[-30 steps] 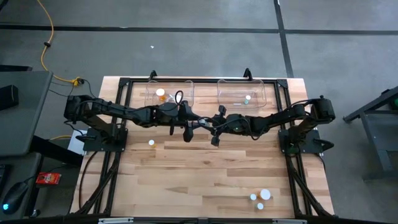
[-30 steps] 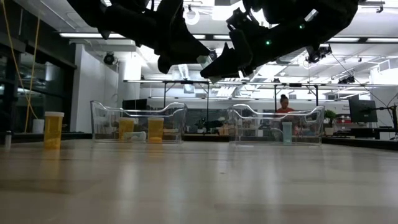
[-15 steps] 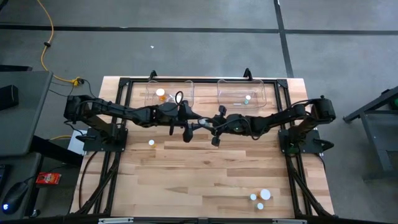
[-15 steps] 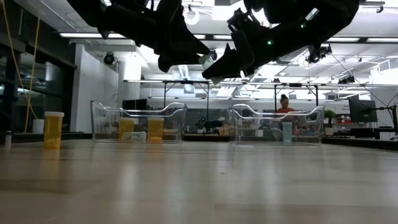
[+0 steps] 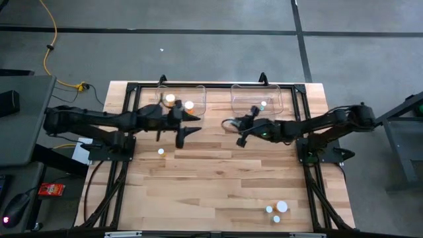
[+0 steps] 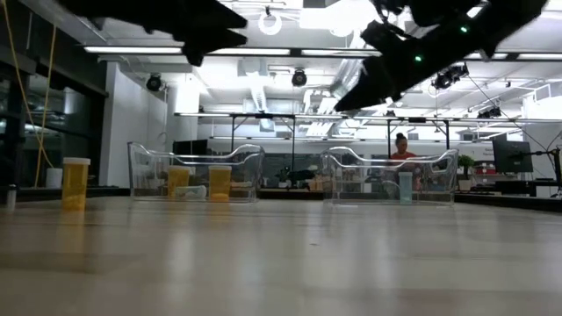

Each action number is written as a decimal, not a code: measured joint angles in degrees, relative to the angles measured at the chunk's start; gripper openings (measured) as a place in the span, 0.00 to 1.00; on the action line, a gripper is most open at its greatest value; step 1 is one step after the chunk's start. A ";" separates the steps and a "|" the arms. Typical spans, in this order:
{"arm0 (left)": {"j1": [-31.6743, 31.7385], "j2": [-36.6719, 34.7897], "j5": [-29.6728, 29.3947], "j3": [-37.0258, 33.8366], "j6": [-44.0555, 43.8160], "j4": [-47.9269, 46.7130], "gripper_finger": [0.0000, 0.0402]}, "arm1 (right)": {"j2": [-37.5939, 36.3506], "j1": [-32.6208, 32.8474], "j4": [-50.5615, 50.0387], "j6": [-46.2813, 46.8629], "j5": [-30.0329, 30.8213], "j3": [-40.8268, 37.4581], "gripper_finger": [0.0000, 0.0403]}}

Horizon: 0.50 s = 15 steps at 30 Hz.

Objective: Pick and place medicine bottles into bin by pill shape (circle, oval)
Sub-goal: Put the top blue tablet bottle into the right transparent bin

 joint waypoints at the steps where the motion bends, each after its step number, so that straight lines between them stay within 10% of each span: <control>1: -0.18 -1.44 -0.01 -2.08 0.00 2.62 0.45 | -1.71 -0.66 1.49 0.78 0.11 -1.89 0.24; 8: -0.51 -8.57 -0.48 -20.45 -3.74 27.59 0.45 | -12.12 -7.96 5.63 7.06 0.30 -10.17 0.24; 15: -0.37 -9.68 -4.16 -26.79 -4.12 40.42 0.45 | -9.98 -22.14 -20.81 19.09 -0.47 0.36 0.24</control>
